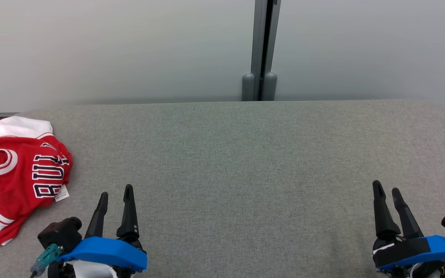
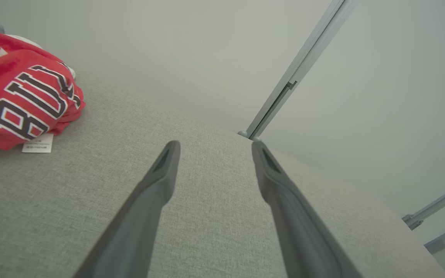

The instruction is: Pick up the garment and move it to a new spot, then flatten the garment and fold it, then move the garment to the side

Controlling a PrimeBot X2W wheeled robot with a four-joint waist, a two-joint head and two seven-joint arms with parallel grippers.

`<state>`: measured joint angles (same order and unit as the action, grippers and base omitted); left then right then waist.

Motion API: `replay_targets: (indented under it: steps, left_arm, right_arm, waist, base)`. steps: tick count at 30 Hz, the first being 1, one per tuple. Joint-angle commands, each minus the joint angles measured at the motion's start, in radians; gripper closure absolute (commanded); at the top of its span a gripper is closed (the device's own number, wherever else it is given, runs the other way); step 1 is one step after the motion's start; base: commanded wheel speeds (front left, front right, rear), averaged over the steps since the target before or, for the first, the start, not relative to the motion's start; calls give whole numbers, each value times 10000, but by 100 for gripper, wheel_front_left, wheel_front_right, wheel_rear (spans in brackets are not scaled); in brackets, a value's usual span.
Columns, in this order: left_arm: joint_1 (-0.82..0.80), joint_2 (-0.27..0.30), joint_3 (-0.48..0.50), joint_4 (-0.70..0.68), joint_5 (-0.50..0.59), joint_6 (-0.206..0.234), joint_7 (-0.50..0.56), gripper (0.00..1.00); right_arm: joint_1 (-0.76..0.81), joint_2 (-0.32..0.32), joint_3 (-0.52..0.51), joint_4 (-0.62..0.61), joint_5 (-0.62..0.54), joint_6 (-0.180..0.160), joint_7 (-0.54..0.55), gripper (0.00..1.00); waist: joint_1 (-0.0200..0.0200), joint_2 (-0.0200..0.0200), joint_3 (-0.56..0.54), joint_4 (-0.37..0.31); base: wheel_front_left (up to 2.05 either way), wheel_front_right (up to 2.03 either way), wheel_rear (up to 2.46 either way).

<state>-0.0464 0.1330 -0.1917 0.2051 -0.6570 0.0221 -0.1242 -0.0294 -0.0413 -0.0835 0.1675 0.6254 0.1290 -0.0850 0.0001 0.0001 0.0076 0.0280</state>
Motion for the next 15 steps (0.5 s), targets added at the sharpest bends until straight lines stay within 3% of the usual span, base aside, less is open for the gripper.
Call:
replay_targets:
  steps: [1,15]
  left_arm:
    - [-66,115,-77,-103,294,50,-94,0]
    - [55,156,-367,-95,1507,234,-466,0]
  right_arm:
    - [13,-79,-32,-169,-323,17,-79,0]
    - [125,-94,-64,-317,-1730,19,-264,0]
  waist:
    - [-1,-1,0,10]
    - [-1,-1,19,102]
  base:
    - [0,0,0]
    - [0,0,0]
